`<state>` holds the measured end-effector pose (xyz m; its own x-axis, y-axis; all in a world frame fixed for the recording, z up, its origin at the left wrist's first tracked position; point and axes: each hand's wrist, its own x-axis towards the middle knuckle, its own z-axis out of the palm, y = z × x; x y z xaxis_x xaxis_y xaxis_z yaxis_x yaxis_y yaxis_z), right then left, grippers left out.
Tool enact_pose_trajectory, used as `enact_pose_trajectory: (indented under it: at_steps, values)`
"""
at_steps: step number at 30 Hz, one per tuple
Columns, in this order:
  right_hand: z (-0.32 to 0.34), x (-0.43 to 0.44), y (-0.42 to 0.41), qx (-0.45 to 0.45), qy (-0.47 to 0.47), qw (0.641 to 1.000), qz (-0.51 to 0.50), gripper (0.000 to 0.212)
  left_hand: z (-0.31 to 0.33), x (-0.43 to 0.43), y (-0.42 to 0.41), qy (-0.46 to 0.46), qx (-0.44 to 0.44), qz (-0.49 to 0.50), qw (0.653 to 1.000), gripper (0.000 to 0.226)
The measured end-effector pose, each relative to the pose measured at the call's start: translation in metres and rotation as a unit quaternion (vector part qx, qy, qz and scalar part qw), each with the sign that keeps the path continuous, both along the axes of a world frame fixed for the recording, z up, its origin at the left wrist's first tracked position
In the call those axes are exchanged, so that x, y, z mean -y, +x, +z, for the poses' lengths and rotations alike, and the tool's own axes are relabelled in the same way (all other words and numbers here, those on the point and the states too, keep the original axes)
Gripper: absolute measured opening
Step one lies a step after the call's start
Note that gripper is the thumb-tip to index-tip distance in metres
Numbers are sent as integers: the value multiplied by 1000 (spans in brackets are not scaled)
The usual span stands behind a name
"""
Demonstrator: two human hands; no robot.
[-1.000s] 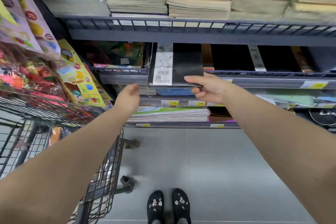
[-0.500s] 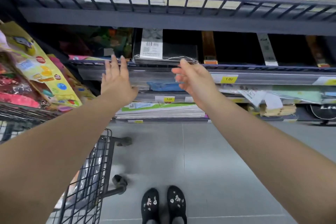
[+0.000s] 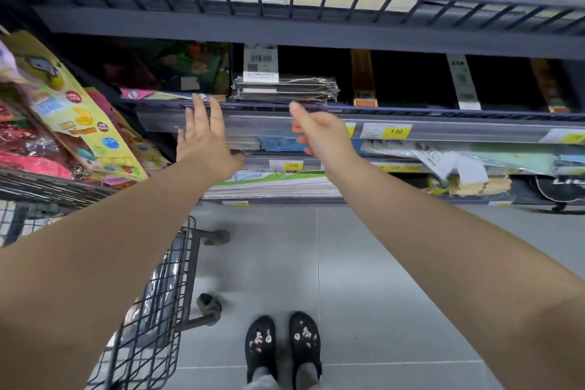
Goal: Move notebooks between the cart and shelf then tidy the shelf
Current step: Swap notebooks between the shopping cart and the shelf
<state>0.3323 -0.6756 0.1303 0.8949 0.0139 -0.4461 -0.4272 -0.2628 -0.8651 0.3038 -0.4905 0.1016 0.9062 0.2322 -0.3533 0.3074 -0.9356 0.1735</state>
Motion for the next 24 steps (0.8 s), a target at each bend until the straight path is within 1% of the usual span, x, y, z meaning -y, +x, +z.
enact_pose_trajectory:
  at_steps: [2,5,6,9,11,14,17,19,21,24]
  values:
    - [6,1,-11,-18,-20,998,53,50,11,-2,-13,-12,-31,4,999,100]
    - [23,-1,-25,-35,-44,990,127,26,32,-5,-45,-5,-51,5,999,93]
    - [29,-2,-30,-40,-53,986,152,26,40,-6,-58,1,-51,2,999,91]
    - [49,-11,-48,-44,-72,973,217,37,62,-14,-98,1,-48,15,999,86]
    - [65,-21,-65,-41,-92,958,269,44,77,-22,-127,-1,-29,37,999,80]
    - [78,-41,-91,-50,-155,913,374,62,95,-35,-171,-5,-20,51,998,67]
    - [80,-69,-116,-60,-173,867,464,77,106,-51,-215,12,-72,67,995,76]
    - [82,-90,-137,-53,-169,850,495,80,108,-67,-244,17,-91,83,992,76]
    - [80,-114,-158,-36,-181,840,511,83,104,-87,-272,-1,-90,107,990,76]
    - [68,-150,-186,1,-209,820,533,93,98,-123,-306,10,-97,117,988,81]
